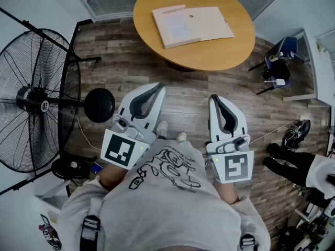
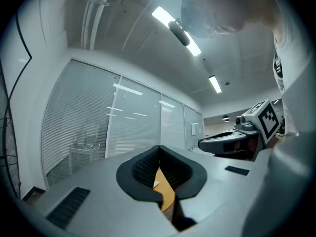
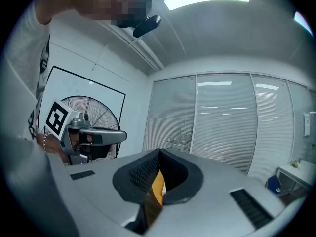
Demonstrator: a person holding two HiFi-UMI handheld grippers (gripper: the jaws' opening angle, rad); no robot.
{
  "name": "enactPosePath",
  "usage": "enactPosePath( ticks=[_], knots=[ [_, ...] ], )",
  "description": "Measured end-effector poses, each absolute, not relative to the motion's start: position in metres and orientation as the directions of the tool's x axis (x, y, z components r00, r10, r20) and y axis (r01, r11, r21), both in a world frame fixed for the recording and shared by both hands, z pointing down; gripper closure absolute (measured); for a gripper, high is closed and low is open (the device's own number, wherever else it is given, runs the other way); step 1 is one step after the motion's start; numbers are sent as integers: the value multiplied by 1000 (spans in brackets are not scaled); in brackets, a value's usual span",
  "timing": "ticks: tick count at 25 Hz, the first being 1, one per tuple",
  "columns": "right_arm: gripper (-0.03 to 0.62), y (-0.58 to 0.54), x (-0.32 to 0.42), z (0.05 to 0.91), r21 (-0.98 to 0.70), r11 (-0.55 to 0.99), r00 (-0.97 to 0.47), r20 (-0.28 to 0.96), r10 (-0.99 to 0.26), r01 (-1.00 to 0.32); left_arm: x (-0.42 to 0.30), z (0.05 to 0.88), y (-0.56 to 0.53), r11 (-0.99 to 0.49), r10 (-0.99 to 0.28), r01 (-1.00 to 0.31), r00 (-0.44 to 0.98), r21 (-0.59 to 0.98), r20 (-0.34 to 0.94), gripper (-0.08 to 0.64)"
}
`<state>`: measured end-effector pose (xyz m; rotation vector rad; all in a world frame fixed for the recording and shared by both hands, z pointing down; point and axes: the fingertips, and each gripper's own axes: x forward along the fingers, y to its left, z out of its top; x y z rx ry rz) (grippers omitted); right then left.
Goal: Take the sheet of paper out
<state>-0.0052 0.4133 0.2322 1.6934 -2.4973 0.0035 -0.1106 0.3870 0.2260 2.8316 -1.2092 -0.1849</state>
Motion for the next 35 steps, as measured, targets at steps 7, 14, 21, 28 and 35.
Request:
enactPosePath(
  ticks=[7, 14, 21, 28, 35],
  knots=[
    [584, 407, -20, 230, 85, 376, -368, 98, -925, -923, -126, 226, 382, -693, -721, -714, 689, 99, -82, 538],
    [584, 397, -39, 231, 71, 378, -371, 93, -924, -923, -142, 229, 374, -698, -716, -709, 694, 99, -77, 539],
    [584, 398, -53, 232, 65, 372, -366, 90, -926, -926, -154, 232, 377, -706, -708, -702, 702, 95, -72, 538],
    [584, 397, -63, 234, 73, 379, -372, 100, -923, -922, -162, 233, 377, -705, -709, -702, 701, 103, -77, 538],
    [584, 393, -66, 237, 92, 407, -398, 106, -911, -909, -164, 234, 373, -697, -717, -710, 692, 104, -82, 539]
  ],
)
